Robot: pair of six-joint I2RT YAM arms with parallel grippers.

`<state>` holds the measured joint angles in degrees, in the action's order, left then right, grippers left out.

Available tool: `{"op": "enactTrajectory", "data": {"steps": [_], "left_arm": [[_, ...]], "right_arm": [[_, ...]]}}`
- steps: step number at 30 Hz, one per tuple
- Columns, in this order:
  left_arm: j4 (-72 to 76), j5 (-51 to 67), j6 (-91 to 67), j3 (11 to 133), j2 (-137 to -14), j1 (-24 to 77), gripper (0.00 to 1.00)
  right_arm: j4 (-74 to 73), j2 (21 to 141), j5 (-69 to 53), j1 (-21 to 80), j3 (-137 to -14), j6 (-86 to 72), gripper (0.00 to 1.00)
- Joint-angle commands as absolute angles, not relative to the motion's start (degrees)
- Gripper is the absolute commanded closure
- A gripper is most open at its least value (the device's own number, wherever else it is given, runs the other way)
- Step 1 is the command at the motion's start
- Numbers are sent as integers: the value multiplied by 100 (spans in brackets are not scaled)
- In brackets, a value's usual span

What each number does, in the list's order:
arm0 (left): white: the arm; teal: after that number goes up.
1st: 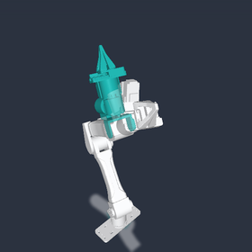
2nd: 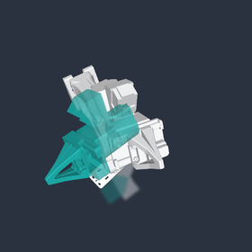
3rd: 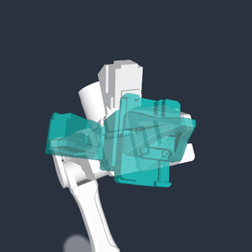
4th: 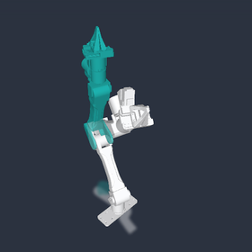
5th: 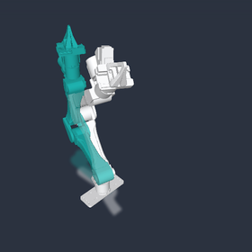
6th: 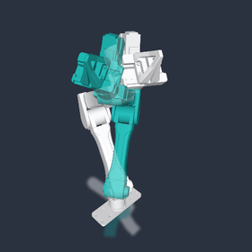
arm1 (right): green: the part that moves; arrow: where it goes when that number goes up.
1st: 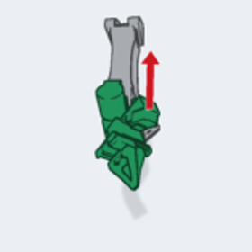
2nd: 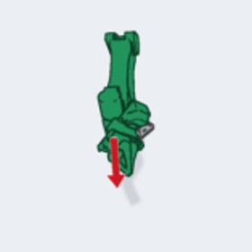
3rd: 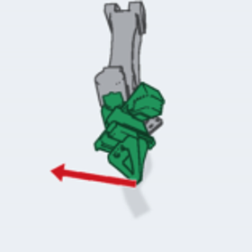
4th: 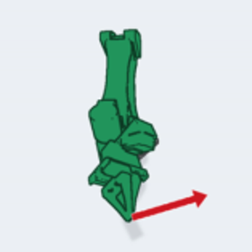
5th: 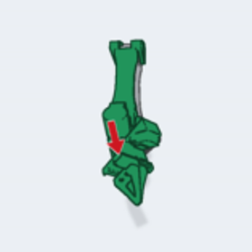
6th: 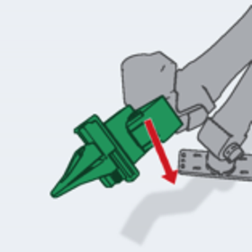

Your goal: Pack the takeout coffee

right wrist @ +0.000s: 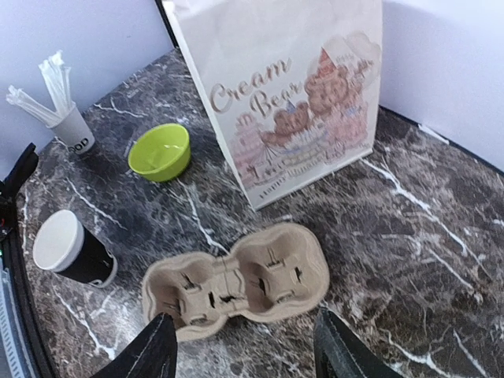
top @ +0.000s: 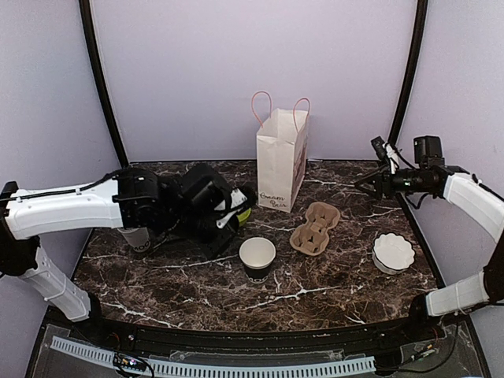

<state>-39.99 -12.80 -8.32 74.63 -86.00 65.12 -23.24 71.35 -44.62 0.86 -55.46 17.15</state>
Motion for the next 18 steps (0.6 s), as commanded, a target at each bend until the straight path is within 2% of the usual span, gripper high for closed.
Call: {"op": "enactTrajectory", "data": {"steps": [1, 3, 7, 10, 13, 18], "left_arm": [[-3244, -608, -139, 8320, -8308, 6546, 89], [-2541, -303, -56, 8637, -8470, 6545, 89], [-666, 171, 30, 8748, -8769, 6543, 87], [678, 703, -310, 8291, -8731, 6543, 87], [1988, 1095, -603, 7763, -8689, 6539, 87], [2810, 1221, -832, 7373, -8667, 6539, 87]], "right_arm": [[-2818, 7140, -4770, 628, -6449, 1463, 37], [-2618, 7122, -5096, 755, -6767, 851, 26], [-60, 7047, -6646, 883, -6109, -2133, 2], [873, 7095, -6872, 1203, -5839, -3158, 2], [702, 7084, -6825, 1601, -5975, -3255, 1], [1020, 7153, -6755, 2072, -6009, -3888, 2]]}}
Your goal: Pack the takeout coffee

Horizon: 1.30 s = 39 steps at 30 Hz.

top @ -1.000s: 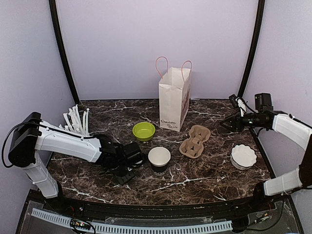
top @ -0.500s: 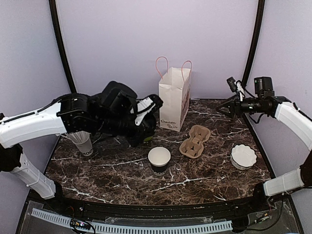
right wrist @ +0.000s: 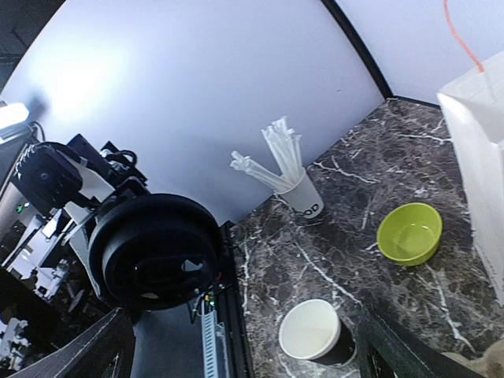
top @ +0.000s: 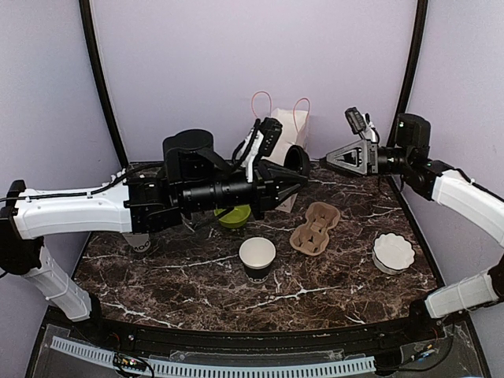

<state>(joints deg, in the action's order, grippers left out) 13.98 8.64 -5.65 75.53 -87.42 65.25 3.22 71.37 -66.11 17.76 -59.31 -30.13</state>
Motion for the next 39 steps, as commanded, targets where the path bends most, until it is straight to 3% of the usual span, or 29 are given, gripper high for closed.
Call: {"op": "enactTrajectory", "data": {"steps": [1, 10, 24, 33, 39], "left_arm": [[2814, 1204, -825, 7367, -8677, 6539, 87], [2774, 1084, -698, 7348, -8677, 6539, 87], [2768, 1113, -648, 7319, -8754, 6500, 87], [2758, 1298, -639, 7498, -8944, 6486, 87], [2786, 1357, -642, 7570, -8992, 6486, 87]], "right_arm": [[938, 7196, -6732, 2174, -6056, -3867, 1], [697, 7504, -6886, 2767, -6465, -3860, 2], [3264, 7479, -7431, 2863, -6055, -6075, 1], [2534, 7557, -7191, 2900, -6199, -5635, 2], [2101, 7568, -7076, 2909, -6288, -5328, 14]]}}
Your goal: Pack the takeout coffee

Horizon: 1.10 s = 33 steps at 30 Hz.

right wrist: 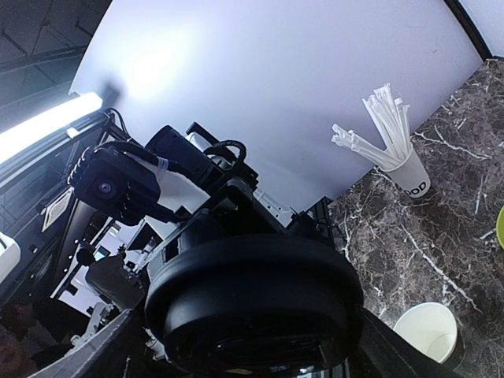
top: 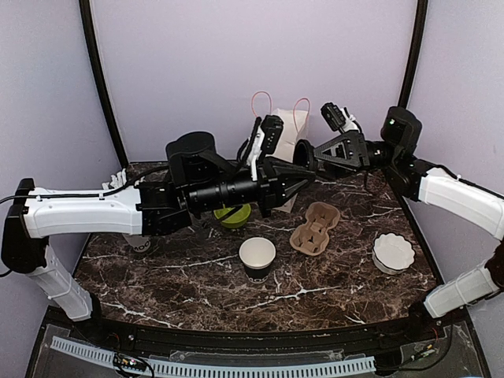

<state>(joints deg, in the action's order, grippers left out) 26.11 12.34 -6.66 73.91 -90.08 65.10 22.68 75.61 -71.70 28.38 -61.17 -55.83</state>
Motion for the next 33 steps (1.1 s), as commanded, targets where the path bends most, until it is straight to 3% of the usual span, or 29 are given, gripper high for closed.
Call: {"op": "enactTrajectory", "data": {"steps": [1, 12, 15, 18, 23, 26, 33], "left_arm": [[2786, 1361, -635, 7579, -8987, 6486, 87], [2772, 1252, -633, 7575, -9010, 6486, 85], [2662, 1048, -641, 7554, -8983, 6487, 65], [2314, 873, -533, 7526, -8832, 6501, 48], [925, 394, -352, 7232, -8298, 6559, 37], [-55, -203, -391, 6871, -7812, 6565, 35], [-1562, -2404, -1521, 6064, -6610, 6478, 36]], "right_arm": [[2115, 7555, -7075, 2909, -6267, -5326, 17], [2168, 7497, -7084, 2909, -6189, -5303, 38], [2044, 7494, -7086, 2909, -6228, -5121, 40], [711, 7581, -6981, 2882, -6613, -4019, 42], [-2530, 7864, -5790, 2891, -7759, -880, 41], [-3556, 8071, -5065, 2917, -8215, 518, 41], [-5069, 8631, -3980, 3331, -8807, 2113, 41]]}}
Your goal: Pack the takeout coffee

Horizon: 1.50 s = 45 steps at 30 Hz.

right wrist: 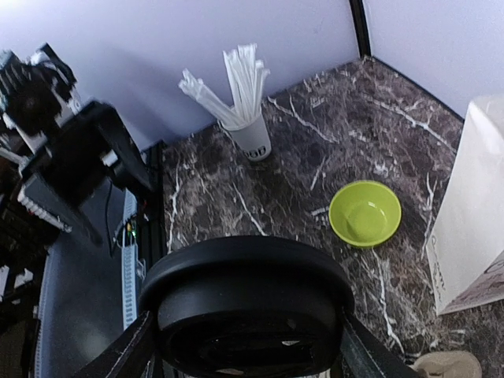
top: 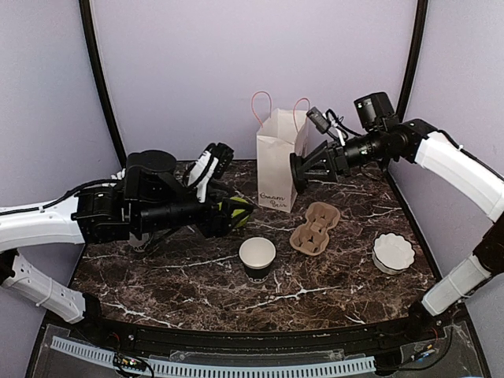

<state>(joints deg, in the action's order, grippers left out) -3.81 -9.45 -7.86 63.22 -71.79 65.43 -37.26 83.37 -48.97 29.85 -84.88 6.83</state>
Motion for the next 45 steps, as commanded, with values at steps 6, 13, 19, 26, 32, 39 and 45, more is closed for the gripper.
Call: {"op": "enactTrajectory", "data": {"steps": [6, 13, 19, 26, 32, 39, 45], "left_arm": [[-2084, -3230, -1958, 5836, -5901, 6399, 36], [-1558, -3364, -1897, 5376, -5215, 6377, 34], [-1551, -3083, -1844, 5372, -5089, 6372, 34], [-1555, -3094, -1872, 5242, -4958, 6372, 34], [-1503, -3161, -1830, 5130, -4824, 6372, 34], [-1523, -3140, -1832, 5107, -4809, 6372, 34], [-1512, -3109, -1837, 5086, -4784, 6372, 34]], "right_arm": [[-5763, 9327, -2966, 4083, -9519, 2591, 41], [-6487, 10308, -2217, 4900, -10408, 2878, 40], [-6899, 11056, -1889, 5198, -11170, 2912, 40], [-6961, 11323, -1087, 5598, -11113, 3049, 37], [-6974, 11437, -1041, 5701, -11145, 3050, 36], [-6997, 11578, -941, 5837, -11164, 3054, 36], [-6993, 11657, -863, 5918, -11151, 3059, 35]]}}
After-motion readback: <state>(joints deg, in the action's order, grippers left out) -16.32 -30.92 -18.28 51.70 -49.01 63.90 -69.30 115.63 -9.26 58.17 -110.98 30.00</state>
